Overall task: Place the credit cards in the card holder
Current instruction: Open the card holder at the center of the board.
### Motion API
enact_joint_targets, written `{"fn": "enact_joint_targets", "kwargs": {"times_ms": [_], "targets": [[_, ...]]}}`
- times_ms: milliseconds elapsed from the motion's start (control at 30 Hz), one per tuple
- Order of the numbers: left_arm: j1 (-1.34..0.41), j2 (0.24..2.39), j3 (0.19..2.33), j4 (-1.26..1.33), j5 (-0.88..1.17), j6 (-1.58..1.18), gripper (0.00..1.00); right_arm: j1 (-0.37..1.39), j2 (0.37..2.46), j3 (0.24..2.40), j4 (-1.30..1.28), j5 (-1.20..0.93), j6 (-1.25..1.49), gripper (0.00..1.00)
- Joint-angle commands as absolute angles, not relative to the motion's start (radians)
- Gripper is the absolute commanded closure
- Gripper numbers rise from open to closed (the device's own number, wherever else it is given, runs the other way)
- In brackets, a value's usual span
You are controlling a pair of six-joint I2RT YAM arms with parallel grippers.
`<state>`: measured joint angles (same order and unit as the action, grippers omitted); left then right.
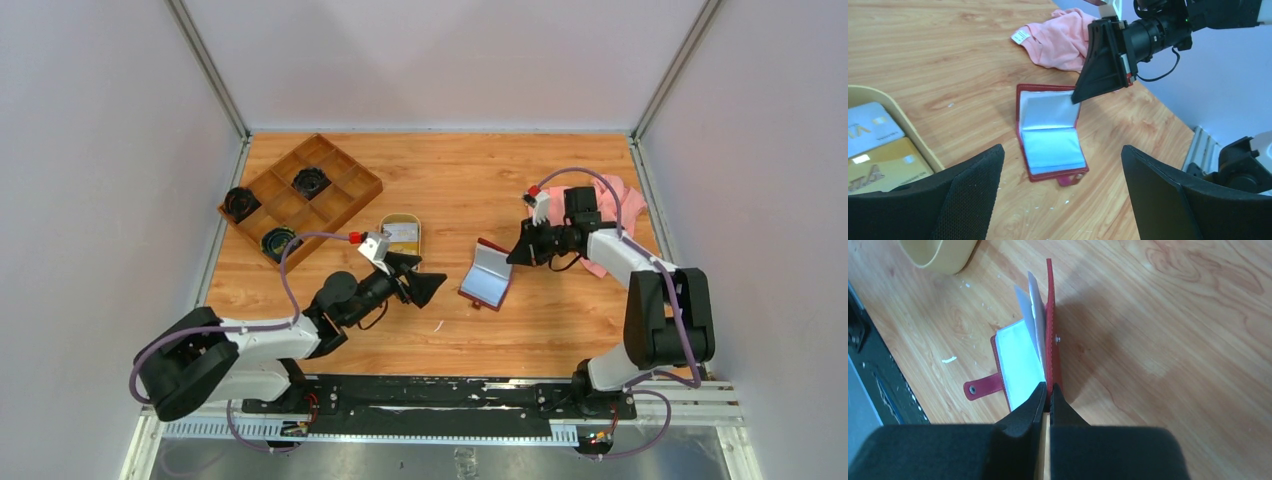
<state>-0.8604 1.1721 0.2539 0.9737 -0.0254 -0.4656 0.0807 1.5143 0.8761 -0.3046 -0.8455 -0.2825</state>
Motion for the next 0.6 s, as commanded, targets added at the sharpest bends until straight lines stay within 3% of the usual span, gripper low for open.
{"fn": "enact_joint_targets", "kwargs": {"times_ms": [0,267,567], "targets": [[-0.856,1.285,0.267,1.155,0.019,-0.556,0.11,0.075,1.483,0.811,-0.119,-0.730,0.051,1.00],[-0.857,1.493,0.421,1.173,0.100,-0.617,0.30,0.074,1.580,0.802,-0.126,-0.754,0.174,1.00],[-0.878,1.712,0.668,0.964,0.119,-0.594,0.47,0.071,1.597,0.816,-0.146,-0.796,0.154,0.96]]}}
